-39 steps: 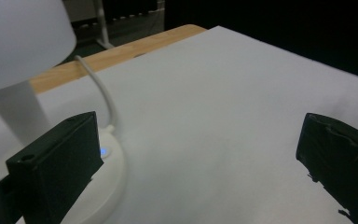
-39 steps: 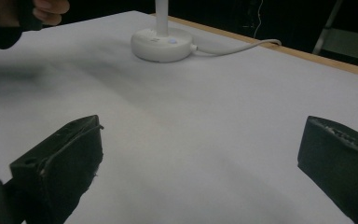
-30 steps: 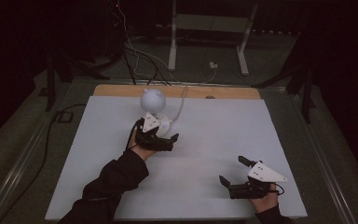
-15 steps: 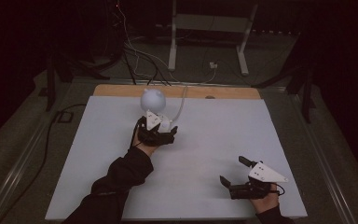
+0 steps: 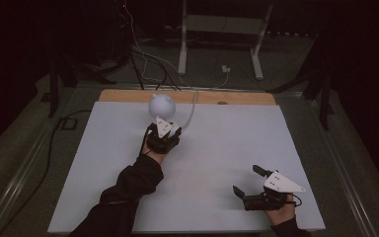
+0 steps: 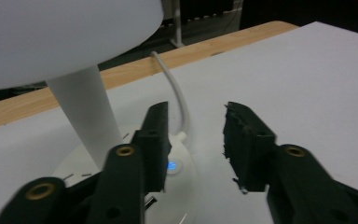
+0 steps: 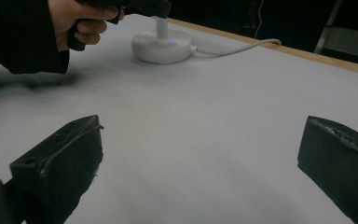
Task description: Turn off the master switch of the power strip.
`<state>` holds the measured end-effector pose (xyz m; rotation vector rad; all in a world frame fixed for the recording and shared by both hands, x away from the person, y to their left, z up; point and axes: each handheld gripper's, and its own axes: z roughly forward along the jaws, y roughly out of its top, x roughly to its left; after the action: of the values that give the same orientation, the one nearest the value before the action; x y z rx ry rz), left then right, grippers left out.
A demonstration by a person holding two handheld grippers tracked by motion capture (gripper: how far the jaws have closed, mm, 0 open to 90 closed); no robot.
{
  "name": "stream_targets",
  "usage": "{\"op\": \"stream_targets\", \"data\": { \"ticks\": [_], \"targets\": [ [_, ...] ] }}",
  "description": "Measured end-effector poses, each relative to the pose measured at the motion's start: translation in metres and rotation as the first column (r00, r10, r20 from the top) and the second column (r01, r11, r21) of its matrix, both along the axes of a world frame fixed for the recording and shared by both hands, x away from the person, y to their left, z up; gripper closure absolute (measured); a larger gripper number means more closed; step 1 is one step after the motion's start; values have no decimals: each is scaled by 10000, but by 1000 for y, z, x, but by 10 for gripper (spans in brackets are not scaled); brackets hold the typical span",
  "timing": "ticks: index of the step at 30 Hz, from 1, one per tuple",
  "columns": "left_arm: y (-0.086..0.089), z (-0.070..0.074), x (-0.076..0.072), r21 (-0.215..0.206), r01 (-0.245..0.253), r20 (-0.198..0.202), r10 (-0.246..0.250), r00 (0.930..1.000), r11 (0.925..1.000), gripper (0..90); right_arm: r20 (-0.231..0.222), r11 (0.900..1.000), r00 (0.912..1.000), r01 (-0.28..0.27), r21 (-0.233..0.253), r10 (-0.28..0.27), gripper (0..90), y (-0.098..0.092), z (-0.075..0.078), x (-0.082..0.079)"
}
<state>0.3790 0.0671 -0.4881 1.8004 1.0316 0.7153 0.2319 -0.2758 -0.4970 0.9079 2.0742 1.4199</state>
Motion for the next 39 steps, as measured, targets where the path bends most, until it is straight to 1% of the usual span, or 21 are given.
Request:
{"op": "stream_targets", "data": {
  "ticks": [2,3,5,8,9,12,13,14,15,17,20,22,24,26,28,30,31,33,35,37,39],
  "targets": [
    [0,-2,2,65,-150,-85,150,9999,9999,684,-47,10000,10000,-6,8,6,0,0,0,0],
    [0,-2,3,110,-221,-105,222,9997,9997,729,6,10000,10000,-16,-4,16,0,0,0,0],
    [0,-4,4,240,-253,-132,256,9996,9994,760,-13,10000,10000,-23,31,23,0,-1,0,0],
    [-1,-8,6,570,-163,-18,164,9999,9982,786,-34,10000,10000,-29,21,29,0,0,0,0],
    [-1,-8,7,591,-123,-20,125,9999,9982,820,-28,10000,10000,-40,19,40,0,0,0,0],
    [-2,-11,9,773,43,-133,-33,9999,9970,890,-21,10000,10000,-43,37,43,0,-1,0,0],
    [-3,-12,9,821,110,-172,-96,9998,9966,900,-27,10000,10000,-40,30,40,0,-1,0,0],
    [-4,-13,10,884,169,-172,-155,9997,9959,900,-32,10000,10000,-42,19,42,0,-1,0,0],
    [-5,-15,10,1073,198,-161,-181,9997,9940,900,-22,10000,10000,-45,28,45,0,-1,0,0],
    [-5,-17,11,1190,216,-176,-197,9997,9927,900,-10,10000,10000,-47,36,47,0,-1,0,0],
    [-6,-20,13,1446,140,-147,-120,9998,9894,900,-34,10000,10000,-55,21,55,0,-1,0,-1],
    [-7,-21,14,1517,75,-114,-58,9999,9884,900,-20,10000,10000,-63,23,63,0,-1,0,0],
    [-7,-22,15,1584,127,-151,-104,9998,9873,900,-29,10000,10000,-55,35,55,0,-1,0,0],
    [-9,-23,15,1866,-14,-58,25,10000,9824,900,-34,10000,10000,-56,15,56,0,-1,0,-1],
    [-9,-24,18,1842,2,-288,52,9996,9829,900,-22,10000,10000,-57,24,57,0,-1,0,0],
    [-9,-26,20,1979,-70,-373,147,9992,9802,900,-40,10000,10000,-57,37,57,0,-1,0,0],
    [-9,-27,21,1928,-50,-460,141,9988,9812,900,-50,10000,10000,-64,16,64,0,0,0,-1],
    [-9,-29,22,2050,-88,-412,176,9990,9787,900,-10,10000,10000,-80,0,80,0,0,0,-1],
    [-9,-29,22,1978,-85,-462,179,9988,9802,900,-16,10000,10000,-58,25,58,0,-1,0,-1],
    [-11,-30,22,2098,-76,-393,162,9991,9777,900,-45,10000,10000,-54,26,54,0,-1,0,-1],
    [-12,-30,22,2192,-83,-406,176,9990,9757,900,-42,10000,10000,-54,24,54,0,-2,0,0]
  ]
}}
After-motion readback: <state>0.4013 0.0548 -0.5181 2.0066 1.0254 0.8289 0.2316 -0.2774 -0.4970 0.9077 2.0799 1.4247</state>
